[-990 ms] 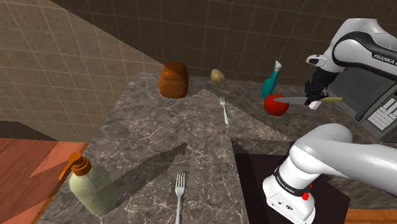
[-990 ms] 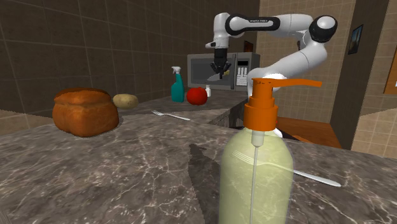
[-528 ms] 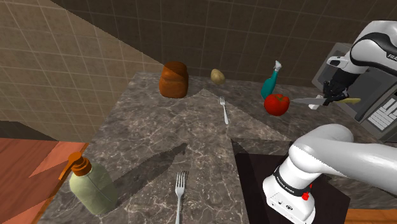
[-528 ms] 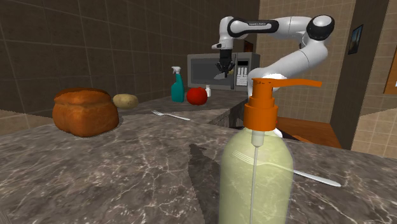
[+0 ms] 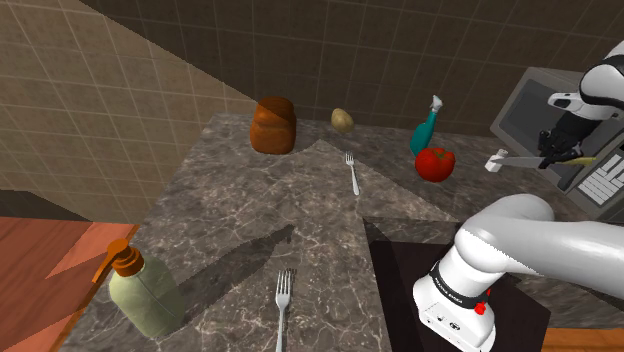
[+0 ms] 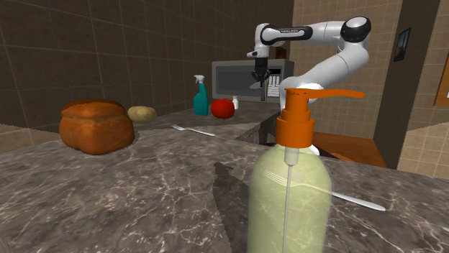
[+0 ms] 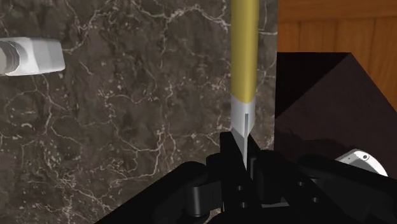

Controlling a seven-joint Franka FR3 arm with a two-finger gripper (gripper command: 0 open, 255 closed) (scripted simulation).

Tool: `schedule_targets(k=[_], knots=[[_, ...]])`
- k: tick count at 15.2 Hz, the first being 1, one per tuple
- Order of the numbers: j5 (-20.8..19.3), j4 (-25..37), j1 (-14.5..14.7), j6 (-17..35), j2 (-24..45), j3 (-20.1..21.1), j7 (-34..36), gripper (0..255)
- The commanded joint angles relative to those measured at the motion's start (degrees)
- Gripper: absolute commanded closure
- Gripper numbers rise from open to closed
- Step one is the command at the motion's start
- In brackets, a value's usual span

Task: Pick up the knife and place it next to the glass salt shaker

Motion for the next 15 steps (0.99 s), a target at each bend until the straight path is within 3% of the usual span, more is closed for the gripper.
schedule_targets(k=[1,2,15], knots=[[-1.4,3.2,1.2,0.1,1.0,-2.8,-2.7,255],[-2.4,6.0,2.4,0.2,1.8,-5.1,-4.7,255],[-8.0,-0.9,1.8,7.1,-0.1,-11.7,-2.9,255]])
